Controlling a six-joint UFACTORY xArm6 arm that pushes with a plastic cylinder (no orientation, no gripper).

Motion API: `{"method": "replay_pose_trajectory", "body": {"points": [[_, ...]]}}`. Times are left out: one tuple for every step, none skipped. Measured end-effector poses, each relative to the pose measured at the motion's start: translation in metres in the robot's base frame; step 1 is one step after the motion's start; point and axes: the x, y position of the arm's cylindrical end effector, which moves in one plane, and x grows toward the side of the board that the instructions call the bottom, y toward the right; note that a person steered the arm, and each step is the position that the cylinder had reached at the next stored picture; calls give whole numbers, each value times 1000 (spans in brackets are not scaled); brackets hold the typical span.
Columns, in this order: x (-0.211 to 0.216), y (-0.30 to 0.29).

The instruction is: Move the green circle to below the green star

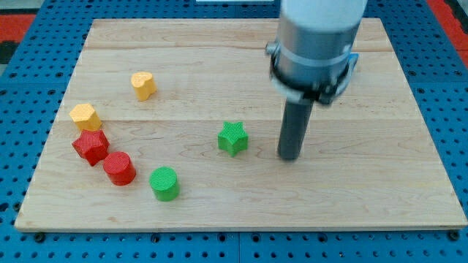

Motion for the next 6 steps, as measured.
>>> {"method": "replay_pose_trajectory", "body": {"points": [[52,-108],[57,-217],[14,-169],[-29,-90],[-43,-68],[-42,-125]]}}
